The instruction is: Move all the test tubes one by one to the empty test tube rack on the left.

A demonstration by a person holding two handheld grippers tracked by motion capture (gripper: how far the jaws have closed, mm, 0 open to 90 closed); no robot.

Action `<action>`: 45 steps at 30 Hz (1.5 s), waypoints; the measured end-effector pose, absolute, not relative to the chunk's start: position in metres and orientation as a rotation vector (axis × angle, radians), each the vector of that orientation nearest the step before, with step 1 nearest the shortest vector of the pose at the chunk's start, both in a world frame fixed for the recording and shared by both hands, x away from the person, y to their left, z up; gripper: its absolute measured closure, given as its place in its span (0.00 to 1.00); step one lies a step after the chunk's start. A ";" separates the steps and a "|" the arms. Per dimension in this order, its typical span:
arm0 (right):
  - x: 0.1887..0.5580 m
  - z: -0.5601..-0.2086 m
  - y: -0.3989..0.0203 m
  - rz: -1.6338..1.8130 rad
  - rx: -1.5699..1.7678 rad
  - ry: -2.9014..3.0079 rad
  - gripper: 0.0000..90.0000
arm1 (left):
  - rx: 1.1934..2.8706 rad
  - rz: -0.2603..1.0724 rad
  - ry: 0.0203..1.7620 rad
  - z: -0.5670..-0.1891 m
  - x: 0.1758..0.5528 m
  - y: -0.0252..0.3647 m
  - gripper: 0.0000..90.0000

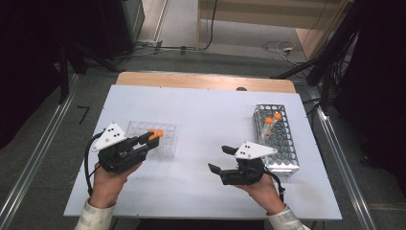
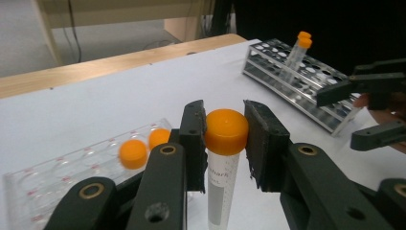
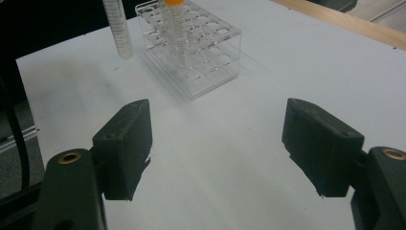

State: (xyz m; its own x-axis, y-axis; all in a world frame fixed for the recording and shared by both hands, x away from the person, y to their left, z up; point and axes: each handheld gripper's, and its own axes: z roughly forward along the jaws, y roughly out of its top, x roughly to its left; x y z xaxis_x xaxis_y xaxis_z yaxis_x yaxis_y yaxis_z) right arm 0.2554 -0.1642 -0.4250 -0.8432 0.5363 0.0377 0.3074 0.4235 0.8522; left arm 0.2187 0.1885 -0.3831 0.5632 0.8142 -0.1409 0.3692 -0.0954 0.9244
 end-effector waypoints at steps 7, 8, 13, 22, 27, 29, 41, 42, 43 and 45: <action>0.256 -0.425 -0.166 1.382 0.741 2.437 0.27 | 1.692 0.595 1.067 -0.386 0.224 0.203 0.78; 0.256 -0.425 -0.166 1.380 0.743 2.436 0.27 | 1.688 0.608 1.084 -0.387 0.225 0.205 0.78; 0.256 -0.423 -0.168 1.378 0.743 2.426 0.27 | 1.663 0.672 1.122 -0.388 0.228 0.213 0.78; 0.258 -0.426 -0.171 1.364 0.766 2.426 0.27 | 1.641 0.738 1.138 -0.385 0.234 0.216 0.79; 0.257 -0.426 -0.172 1.370 0.768 2.421 0.27 | 1.643 0.743 1.144 -0.386 0.241 0.216 0.79; 0.257 -0.426 -0.172 1.368 0.769 2.421 0.27 | 1.641 0.758 1.146 -0.385 0.243 0.215 0.79; 0.256 -0.423 -0.176 1.384 0.776 2.405 0.28 | 1.622 0.762 1.143 -0.383 0.259 0.213 0.79; 0.257 -0.423 -0.176 1.386 0.774 2.405 0.28 | 1.623 0.763 1.145 -0.384 0.259 0.212 0.79; 0.257 -0.423 -0.177 1.382 0.775 2.404 0.28 | 1.628 0.763 1.146 -0.385 0.260 0.212 0.79; 0.257 -0.423 -0.178 1.382 0.781 2.404 0.28 | 1.626 0.762 1.153 -0.386 0.260 0.212 0.79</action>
